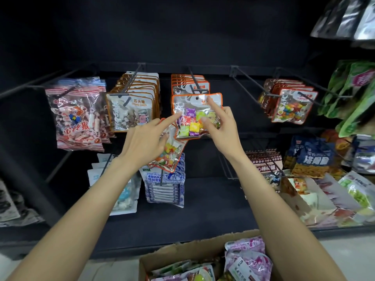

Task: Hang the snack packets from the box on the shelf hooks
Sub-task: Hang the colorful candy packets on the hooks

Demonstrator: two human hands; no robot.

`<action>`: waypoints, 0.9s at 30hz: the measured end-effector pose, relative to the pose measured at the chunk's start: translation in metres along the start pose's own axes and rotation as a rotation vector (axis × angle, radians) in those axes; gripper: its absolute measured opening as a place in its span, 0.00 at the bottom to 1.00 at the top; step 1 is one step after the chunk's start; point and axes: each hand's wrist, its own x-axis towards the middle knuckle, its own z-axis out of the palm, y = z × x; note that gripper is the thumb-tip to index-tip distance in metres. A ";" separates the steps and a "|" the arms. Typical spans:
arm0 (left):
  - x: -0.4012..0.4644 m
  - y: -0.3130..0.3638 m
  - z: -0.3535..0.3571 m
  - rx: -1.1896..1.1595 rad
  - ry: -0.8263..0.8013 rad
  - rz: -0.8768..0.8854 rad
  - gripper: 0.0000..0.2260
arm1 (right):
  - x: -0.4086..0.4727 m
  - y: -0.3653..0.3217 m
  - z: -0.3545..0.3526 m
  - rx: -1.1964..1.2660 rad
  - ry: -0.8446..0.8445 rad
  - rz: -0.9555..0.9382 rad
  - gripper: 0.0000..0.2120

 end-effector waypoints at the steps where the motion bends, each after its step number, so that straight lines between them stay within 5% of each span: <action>1: 0.000 0.001 -0.001 -0.006 0.002 -0.002 0.28 | 0.001 -0.001 0.000 -0.006 0.000 0.006 0.25; 11: 0.010 0.002 0.007 0.089 -0.082 -0.052 0.28 | 0.043 0.022 0.022 -0.383 0.030 -0.047 0.26; 18: 0.038 -0.003 0.012 0.112 -0.093 -0.065 0.27 | 0.075 0.041 0.046 -0.767 -0.112 0.081 0.32; 24: 0.021 0.005 0.007 -0.217 0.017 -0.211 0.25 | 0.019 0.017 0.011 -0.198 -0.012 0.122 0.20; 27: 0.010 0.027 0.010 -0.591 0.022 -0.299 0.26 | -0.028 0.006 -0.013 0.038 -0.073 0.256 0.26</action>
